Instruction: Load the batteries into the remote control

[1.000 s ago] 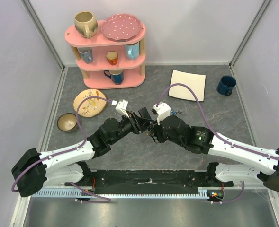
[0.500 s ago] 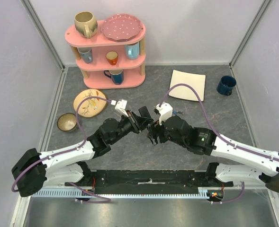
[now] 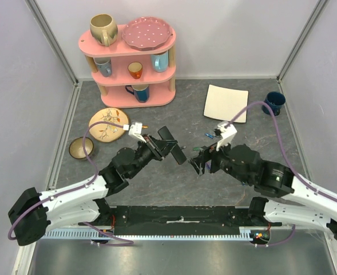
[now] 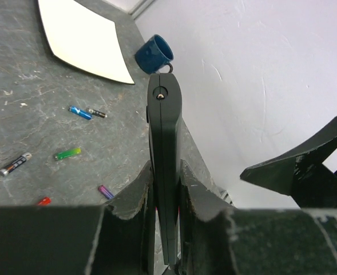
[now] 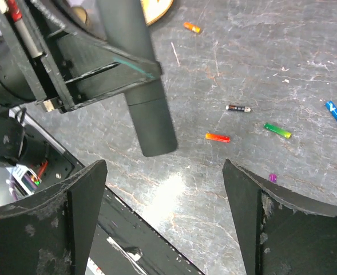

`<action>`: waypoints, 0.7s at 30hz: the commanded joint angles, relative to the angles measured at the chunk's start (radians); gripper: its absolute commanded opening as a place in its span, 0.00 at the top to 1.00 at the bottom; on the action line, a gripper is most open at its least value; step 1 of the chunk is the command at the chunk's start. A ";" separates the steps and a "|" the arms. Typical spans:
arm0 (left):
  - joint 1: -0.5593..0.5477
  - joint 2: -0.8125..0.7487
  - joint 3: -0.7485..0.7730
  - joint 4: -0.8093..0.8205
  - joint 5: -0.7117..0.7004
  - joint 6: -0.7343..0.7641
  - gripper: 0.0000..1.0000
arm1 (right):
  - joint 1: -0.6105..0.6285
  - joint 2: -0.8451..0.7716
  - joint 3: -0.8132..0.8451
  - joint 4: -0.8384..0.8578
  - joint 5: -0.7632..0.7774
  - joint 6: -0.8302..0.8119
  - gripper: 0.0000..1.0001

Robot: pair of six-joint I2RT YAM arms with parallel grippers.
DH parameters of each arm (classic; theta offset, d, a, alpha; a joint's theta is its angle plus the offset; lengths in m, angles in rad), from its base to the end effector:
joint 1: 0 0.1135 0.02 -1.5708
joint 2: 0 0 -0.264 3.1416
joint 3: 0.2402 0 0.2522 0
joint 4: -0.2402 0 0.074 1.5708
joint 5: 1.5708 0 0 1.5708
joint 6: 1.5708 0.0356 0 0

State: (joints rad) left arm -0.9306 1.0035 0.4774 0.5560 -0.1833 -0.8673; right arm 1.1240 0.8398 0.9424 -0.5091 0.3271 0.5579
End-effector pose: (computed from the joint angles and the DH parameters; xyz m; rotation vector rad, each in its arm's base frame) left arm 0.1420 -0.1798 0.2683 -0.1059 1.6853 -1.2596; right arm 0.0882 0.1576 0.3522 -0.3545 2.0067 0.7709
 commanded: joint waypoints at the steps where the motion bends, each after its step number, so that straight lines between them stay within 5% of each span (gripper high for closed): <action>1: 0.006 -0.078 -0.100 0.153 -0.090 0.048 0.98 | 0.005 -0.117 -0.120 0.104 0.119 0.114 0.10; 8: 0.006 -0.177 -0.232 0.300 -0.146 0.100 0.98 | 0.002 -0.182 -0.310 0.371 0.089 0.276 0.06; 21: 0.007 -0.241 -0.325 0.447 -0.186 0.201 0.98 | -0.055 -0.024 -0.479 0.823 -0.132 0.522 0.02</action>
State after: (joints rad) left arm -0.9268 0.8059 0.1669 0.9024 -0.3164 -0.7666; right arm 1.1046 0.7784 0.5179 0.0807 0.2779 0.9703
